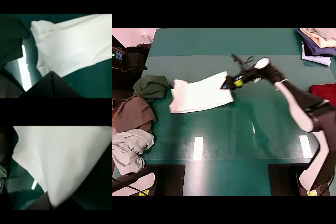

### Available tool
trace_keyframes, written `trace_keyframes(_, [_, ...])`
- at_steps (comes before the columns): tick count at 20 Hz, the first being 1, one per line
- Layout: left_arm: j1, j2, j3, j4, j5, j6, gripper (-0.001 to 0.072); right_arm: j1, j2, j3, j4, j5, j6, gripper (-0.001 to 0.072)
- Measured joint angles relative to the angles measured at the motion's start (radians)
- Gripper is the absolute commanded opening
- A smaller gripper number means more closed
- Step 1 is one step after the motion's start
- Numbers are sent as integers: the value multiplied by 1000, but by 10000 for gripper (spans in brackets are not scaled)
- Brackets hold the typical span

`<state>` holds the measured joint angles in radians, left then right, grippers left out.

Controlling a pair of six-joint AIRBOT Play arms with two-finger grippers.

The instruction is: Fold the shirts.

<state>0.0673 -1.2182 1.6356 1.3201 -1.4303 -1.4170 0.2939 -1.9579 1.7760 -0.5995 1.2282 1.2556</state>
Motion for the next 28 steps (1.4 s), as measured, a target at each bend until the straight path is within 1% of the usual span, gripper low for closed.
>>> trace_keyframes(4, [0, 0, 0, -27, -14, 6, 29, -235, 202, -122, -127, 42, 14, 16])
trace_keyframes(8, [0, 0, 0, -116, -6, 8, 28, -541, 374, -225, -215, 58, 11, 16])
trace_keyframes(12, [-25, 0, 0, -178, 18, -4, 29, -827, 470, -261, -250, 33, -7, 15])
trace_keyframes(16, [-78, 0, 0, -197, 47, -14, 29, -1028, 505, -270, -261, -4, -13, 15])
trace_keyframes(18, [-101, 0, 0, -201, 57, -18, 29, -1091, 513, -271, -261, -23, -15, 15])
trace_keyframes(22, [-120, 0, 0, -198, 66, -22, 28, -1149, 517, -217, -259, -34, -27, 15])
trace_keyframes(25, [-125, 0, 0, -196, 68, -23, 29, -1162, 520, -133, -257, 1, -31, 15])
trace_keyframes(28, [-127, 0, 0, -196, 69, -23, 28, -1177, 520, -74, -264, 66, -16, 16])
